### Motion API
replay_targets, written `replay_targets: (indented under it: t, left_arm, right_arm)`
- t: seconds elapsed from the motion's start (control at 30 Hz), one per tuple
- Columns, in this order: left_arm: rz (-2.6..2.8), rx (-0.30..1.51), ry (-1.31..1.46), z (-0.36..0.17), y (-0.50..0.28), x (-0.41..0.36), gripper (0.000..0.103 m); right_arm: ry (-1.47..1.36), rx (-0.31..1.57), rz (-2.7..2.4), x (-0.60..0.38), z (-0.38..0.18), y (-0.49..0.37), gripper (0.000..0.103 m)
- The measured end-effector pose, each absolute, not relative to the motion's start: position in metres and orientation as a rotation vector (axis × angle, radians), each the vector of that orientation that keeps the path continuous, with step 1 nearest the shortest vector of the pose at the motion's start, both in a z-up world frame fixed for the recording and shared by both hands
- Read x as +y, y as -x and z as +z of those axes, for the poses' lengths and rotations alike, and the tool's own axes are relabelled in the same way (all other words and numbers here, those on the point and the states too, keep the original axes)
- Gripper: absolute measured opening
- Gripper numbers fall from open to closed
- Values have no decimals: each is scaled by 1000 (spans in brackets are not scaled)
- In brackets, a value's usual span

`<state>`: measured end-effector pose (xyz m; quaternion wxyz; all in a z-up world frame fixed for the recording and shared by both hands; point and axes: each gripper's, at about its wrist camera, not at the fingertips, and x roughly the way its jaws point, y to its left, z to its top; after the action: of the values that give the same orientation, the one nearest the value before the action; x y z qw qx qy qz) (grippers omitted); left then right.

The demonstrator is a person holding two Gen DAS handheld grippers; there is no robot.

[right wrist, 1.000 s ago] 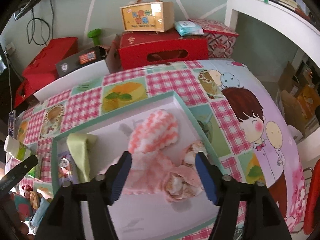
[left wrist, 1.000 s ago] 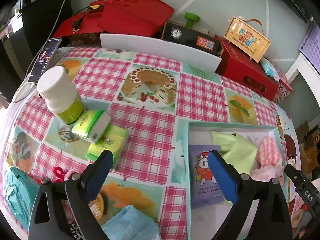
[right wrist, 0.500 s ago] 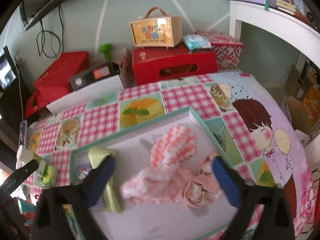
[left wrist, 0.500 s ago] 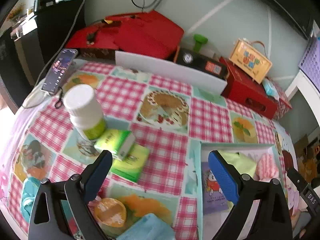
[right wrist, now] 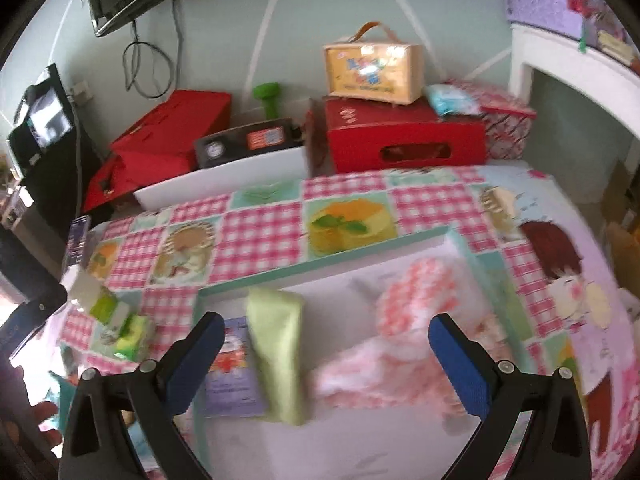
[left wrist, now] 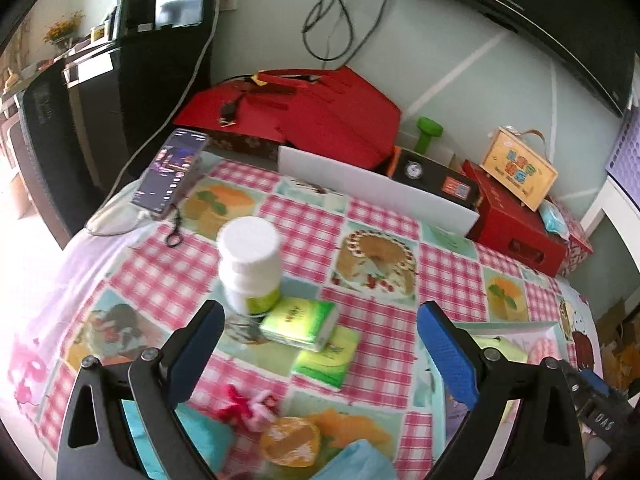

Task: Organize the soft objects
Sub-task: 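Move both open grippers back from the tray to the pile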

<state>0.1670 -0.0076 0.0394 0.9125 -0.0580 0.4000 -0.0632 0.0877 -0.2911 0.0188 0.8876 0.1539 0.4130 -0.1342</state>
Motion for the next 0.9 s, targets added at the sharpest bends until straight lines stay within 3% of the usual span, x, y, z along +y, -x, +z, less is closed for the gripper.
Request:
replay_targets:
  t: [0.5,0.9]
  left_arm:
    - [-64,900,152,36,-169,61,97]
    - [-231,1192,-16,8,-193,63,97]
  right_arm:
    - [-195,894,-20,-179,11,-125,103]
    - [-79,1038,176,-109,-27,-138,103]
